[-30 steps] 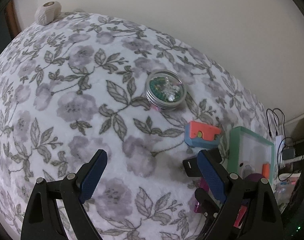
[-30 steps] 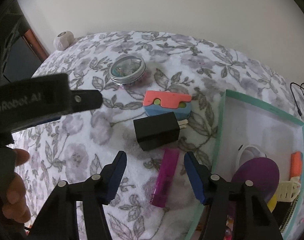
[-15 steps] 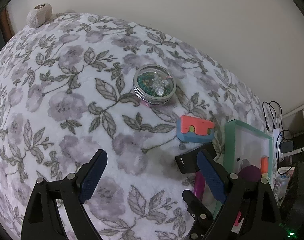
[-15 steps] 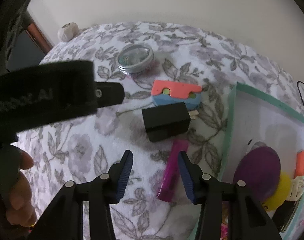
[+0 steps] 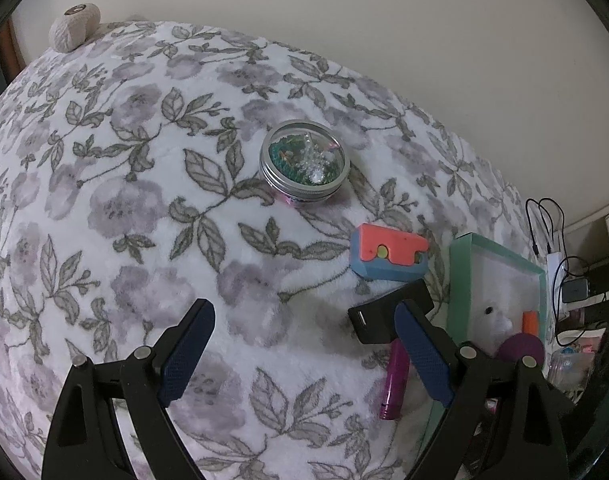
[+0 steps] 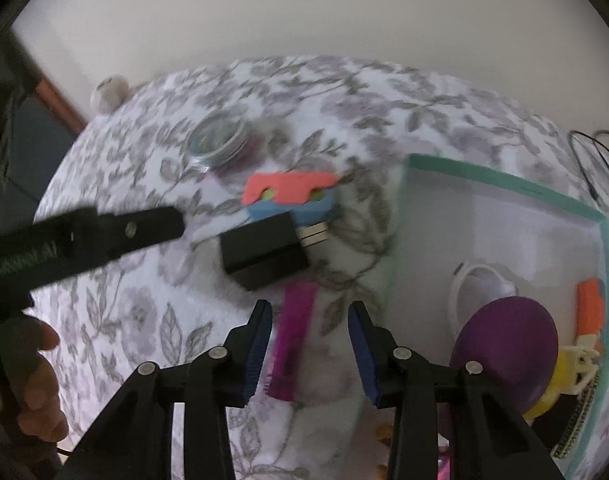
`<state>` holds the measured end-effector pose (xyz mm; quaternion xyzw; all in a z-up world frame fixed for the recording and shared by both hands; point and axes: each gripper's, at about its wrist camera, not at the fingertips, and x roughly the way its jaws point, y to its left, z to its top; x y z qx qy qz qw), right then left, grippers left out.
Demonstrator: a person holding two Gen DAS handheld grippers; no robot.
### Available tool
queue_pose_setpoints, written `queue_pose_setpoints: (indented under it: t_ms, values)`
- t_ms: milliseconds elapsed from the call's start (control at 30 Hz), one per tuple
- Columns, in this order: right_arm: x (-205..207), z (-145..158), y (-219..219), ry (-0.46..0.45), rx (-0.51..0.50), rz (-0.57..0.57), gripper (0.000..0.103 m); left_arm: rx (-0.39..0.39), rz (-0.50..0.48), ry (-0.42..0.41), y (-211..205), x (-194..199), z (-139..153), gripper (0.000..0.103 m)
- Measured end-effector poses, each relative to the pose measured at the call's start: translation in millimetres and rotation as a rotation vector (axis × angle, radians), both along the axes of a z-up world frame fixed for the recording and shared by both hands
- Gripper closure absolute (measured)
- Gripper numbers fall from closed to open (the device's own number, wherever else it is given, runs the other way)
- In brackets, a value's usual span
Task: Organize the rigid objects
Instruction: 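Grasp the black charger block with the left tool while the right tool grasps the pink lighter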
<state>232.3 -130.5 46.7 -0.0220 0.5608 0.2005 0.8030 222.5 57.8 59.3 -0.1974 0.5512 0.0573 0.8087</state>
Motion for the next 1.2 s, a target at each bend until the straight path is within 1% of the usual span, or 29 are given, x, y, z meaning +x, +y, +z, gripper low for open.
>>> queue_pose_setpoints:
  t_ms: [33, 67, 100, 233, 433, 567, 600, 667, 767, 867, 933, 1000, 1067, 1167, 1200]
  values:
    - [1.0, -0.1, -3.0, 0.001, 0.007, -0.01, 0.061, 0.0, -0.004, 0.0, -0.9, 0.2, -0.3, 0.011]
    - [2.6, 0.4, -8.4, 0.012, 0.048, -0.018, 0.061, -0.001, -0.007, -0.001, -2.0, 0.7, -0.7, 0.011]
    - [3.3, 0.9, -11.9, 0.016, 0.065, -0.029, 0.061, -0.002, -0.01, -0.002, -2.8, 1.0, -0.7, 0.011]
    - [1.6, 1.7, -2.0, -0.004, 0.026, 0.002, 0.061, -0.001, -0.041, -0.018, -10.1, 2.4, 0.1, 0.011]
    - [-4.7, -5.5, 16.2, 0.01, 0.009, 0.056, 0.061, -0.001, -0.103, -0.052, -26.2, 5.1, 0.2, 0.012]
    - [-6.6, -13.7, 21.7, 0.028, -0.006, 0.07, 0.061, -0.01, -0.143, -0.065, -34.9, 6.9, -6.1, 0.02]
    - [-6.7, -16.3, 22.0, 0.034, -0.011, 0.07, 0.061, -0.012, -0.149, -0.068, -36.3, 6.9, -7.5, 0.025]
    - [-7.0, -20.6, 23.2, 0.045, -0.016, 0.07, 0.061, -0.009, -0.163, -0.072, -39.6, 7.6, -10.5, 0.03]
    - [-8.3, -25.1, 24.1, 0.054, -0.021, 0.071, 0.061, -0.001, -0.189, -0.082, -44.9, 7.9, -14.0, 0.031]
    - [-8.8, -28.9, 23.6, 0.063, -0.021, 0.065, 0.061, 0.003, -0.207, -0.092, -49.0, 8.9, -16.3, 0.037]
    - [-9.0, -32.2, 23.2, 0.069, -0.025, 0.063, 0.061, -0.008, -0.217, -0.094, -51.6, 10.2, -19.1, 0.04]
    - [-9.1, -34.1, 24.0, 0.071, -0.02, 0.061, 0.061, -0.025, -0.223, -0.107, -52.5, 11.4, -21.2, 0.046]
    - [-9.9, -35.3, 25.1, 0.071, -0.023, 0.059, 0.061, -0.041, -0.227, -0.119, -52.7, 11.9, -22.1, 0.048]
    - [-10.0, -35.6, 25.9, 0.069, -0.025, 0.059, 0.061, -0.044, -0.235, -0.146, -53.3, 11.6, -22.7, 0.05]
    - [-10.0, -35.5, 26.4, 0.069, -0.026, 0.059, 0.061, -0.043, -0.237, -0.156, -53.5, 11.2, -22.9, 0.053]
